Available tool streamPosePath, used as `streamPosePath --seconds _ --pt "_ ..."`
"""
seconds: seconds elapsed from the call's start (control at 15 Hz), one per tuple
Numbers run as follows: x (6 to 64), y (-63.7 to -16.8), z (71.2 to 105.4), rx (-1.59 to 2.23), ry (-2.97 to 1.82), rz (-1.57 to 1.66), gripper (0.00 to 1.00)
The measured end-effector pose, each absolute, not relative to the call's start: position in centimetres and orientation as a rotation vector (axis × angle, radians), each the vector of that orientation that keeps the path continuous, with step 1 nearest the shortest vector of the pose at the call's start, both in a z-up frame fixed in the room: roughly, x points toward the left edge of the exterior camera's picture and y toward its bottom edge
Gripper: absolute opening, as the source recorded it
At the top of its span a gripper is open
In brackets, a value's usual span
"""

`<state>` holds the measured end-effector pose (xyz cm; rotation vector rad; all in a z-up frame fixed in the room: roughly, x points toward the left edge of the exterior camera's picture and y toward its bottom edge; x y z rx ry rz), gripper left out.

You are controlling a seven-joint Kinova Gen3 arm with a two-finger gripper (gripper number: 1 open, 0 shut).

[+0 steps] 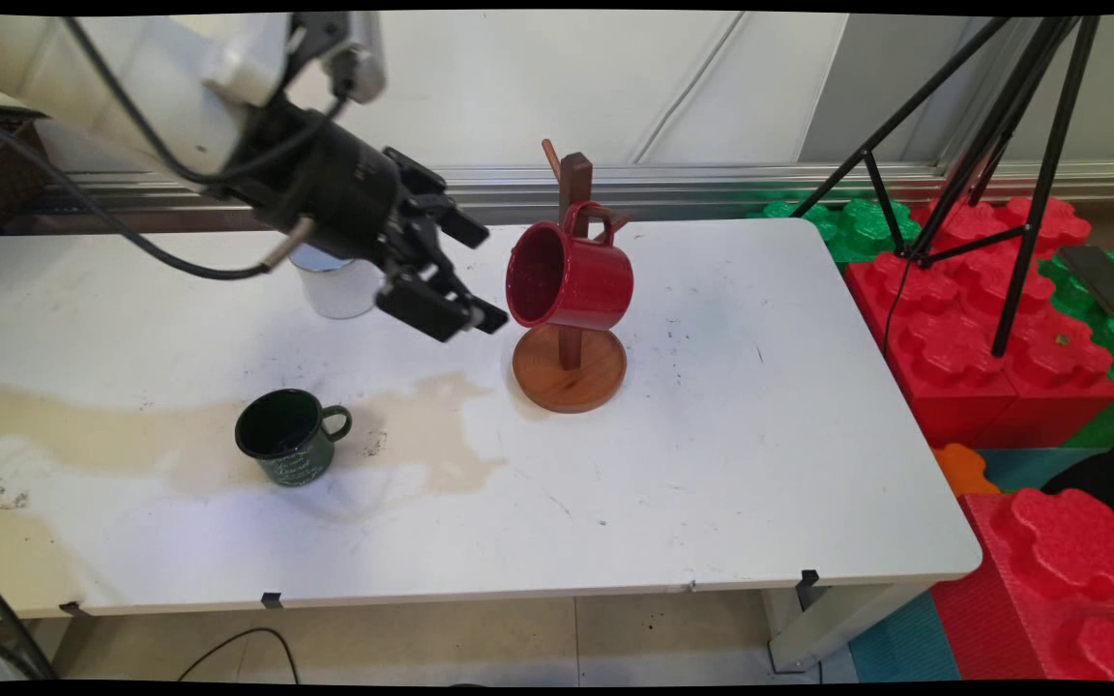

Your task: Pick up the red mug from the rack

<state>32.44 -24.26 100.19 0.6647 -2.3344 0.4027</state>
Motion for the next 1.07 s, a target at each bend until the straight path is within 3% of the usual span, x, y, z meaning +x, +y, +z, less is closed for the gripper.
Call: streamPosePath --seconds 1.07 --pt "26.3 -27.6 94.0 0.815 -2.264 0.419 1.0"
